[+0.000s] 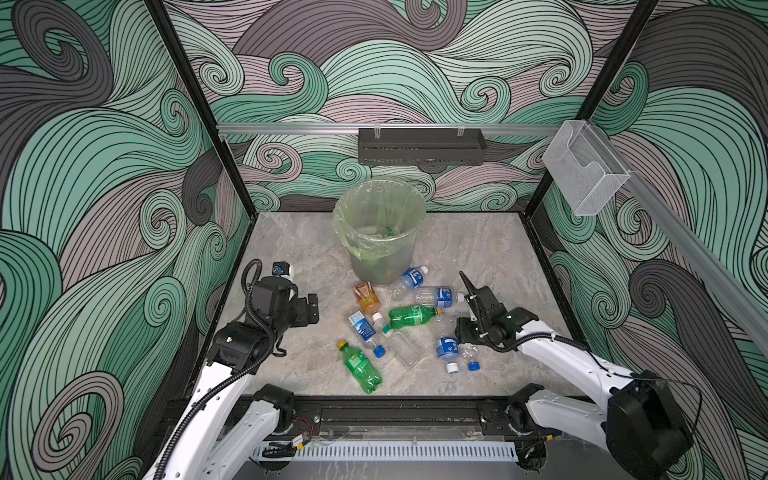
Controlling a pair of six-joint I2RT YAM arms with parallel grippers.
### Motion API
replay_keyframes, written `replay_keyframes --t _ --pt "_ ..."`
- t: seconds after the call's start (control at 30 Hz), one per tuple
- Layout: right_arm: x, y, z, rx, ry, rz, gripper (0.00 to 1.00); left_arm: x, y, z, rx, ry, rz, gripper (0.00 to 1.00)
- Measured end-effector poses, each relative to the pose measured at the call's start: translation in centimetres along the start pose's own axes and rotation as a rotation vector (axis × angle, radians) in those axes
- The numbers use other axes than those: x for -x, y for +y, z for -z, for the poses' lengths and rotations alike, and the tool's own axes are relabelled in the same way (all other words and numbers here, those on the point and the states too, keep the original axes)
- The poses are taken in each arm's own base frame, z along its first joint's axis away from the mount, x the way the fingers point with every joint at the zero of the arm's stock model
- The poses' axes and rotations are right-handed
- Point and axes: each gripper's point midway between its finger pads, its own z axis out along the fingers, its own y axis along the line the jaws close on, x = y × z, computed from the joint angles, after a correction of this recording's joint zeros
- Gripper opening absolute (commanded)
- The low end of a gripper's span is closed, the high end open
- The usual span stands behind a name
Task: Throw the plastic bottles in the bin
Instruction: 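Withdraw the right gripper and grasp a blue-labelled clear bottle, then lift the blue-labelled bottle with the right gripper, carry over bin, release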
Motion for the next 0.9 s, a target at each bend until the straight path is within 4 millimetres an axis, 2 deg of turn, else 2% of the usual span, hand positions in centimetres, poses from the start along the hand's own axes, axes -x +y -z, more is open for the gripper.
replay_keyframes --t 0.17,0.3,0.6,0.73,0.9 --pt "-0.3 0.0 -1.1 -0.01 0.036 -0.007 0.63 0.0 0.0 0.0 0.001 0.002 0.0 0.95" --pt "-0.4 0.0 -1.8 -0.016 0.05 -0.011 0.59 -0.1 0.1 0.1 0.003 0.001 0.001 0.95" --pt "-0.2 -0.2 -1.7 -0.024 0.043 -0.006 0.52 -0.1 0.2 0.2 0.005 -0.002 0.004 0.95" --pt "-0.4 -0.9 -0.8 -0.056 0.037 0.007 0.5 -0.1 0.2 0.2 0.008 -0.001 0.008 0.95" --pt "1.7 -0.6 2.2 -0.043 -0.056 0.035 0.49 -0.1 0.3 0.1 0.017 -0.001 0.02 0.95"
